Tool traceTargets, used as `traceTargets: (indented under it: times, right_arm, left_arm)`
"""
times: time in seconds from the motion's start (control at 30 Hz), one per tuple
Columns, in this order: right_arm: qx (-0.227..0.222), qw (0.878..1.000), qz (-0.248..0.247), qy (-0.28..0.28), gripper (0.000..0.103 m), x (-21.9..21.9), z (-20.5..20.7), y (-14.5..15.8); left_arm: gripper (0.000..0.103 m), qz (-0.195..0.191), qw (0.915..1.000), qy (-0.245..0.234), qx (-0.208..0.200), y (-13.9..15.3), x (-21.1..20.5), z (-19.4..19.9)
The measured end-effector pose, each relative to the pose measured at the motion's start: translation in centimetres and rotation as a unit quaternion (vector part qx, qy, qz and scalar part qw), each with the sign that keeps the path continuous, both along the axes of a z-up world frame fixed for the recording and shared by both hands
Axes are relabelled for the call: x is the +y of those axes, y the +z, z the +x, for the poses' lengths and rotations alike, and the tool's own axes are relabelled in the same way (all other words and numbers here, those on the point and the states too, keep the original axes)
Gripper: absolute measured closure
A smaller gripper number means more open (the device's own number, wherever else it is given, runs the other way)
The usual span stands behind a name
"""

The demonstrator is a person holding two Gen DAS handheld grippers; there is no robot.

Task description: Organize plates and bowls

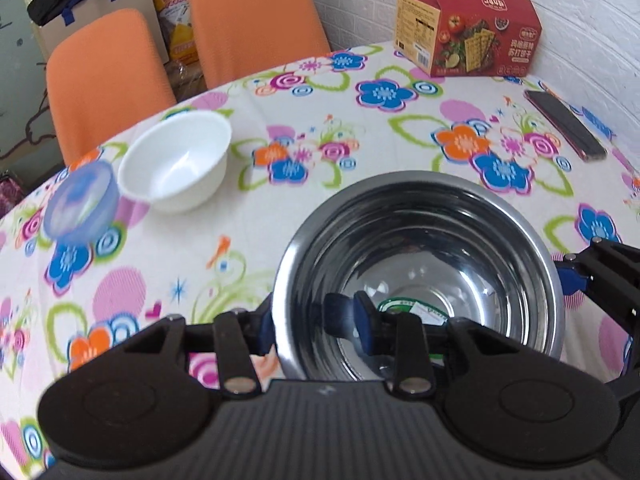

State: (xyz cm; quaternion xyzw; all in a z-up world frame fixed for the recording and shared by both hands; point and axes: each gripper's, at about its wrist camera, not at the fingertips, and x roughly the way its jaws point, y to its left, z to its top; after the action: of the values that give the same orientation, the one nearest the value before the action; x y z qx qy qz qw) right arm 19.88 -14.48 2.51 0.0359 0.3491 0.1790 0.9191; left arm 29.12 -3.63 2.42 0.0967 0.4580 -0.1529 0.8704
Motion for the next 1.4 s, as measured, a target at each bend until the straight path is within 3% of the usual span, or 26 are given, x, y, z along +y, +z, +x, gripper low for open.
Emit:
traceTargets:
  times: [0.2,0.33,0.7,0.77,0.8,1.1,1.4]
  right_arm:
    - [0.001,1.0,-0.006,-0.005,0.033,0.9,-3.3,-1.2]
    - [0.018,1.0,0.005,-0.011,0.033,0.9,-3.5,-2.4]
    - [0.019,0.999,-0.003,-0.025,0.034,0.0,-2.5,-3.6]
    - [0.02,0.999,-0.008,-0.032,0.034,-0.4,-2.3,-3.6]
    - [0.025,0.999,-0.007,-0.033,0.034,-0.6,-2.3,-3.5]
    - [-0.002,0.996,0.016,-0.084,0.034,-3.2,-4.2,-1.3]
    - [-0.018,0.998,0.002,-0.059,0.034,-1.6,-4.3,0.5]
  left_arm:
    - [0.066,-0.016,0.9998,0.007,0.008,-1.7,0.4,-2.2]
    - [0.065,-0.016,0.9996,0.018,0.018,-3.1,0.7,-2.2]
    - [0.063,-0.019,0.9996,0.017,-0.008,-3.3,-0.3,-0.8]
    - [0.039,-0.018,0.9995,0.021,-0.016,-3.2,0.1,-0.9]
    - [0.036,-0.018,0.9991,0.027,-0.027,-2.9,0.4,-1.0]
    - [0.033,-0.033,0.9937,0.081,-0.071,0.1,4.8,-2.7]
    - [0.033,-0.022,0.9899,0.112,-0.084,1.8,9.2,-5.0]
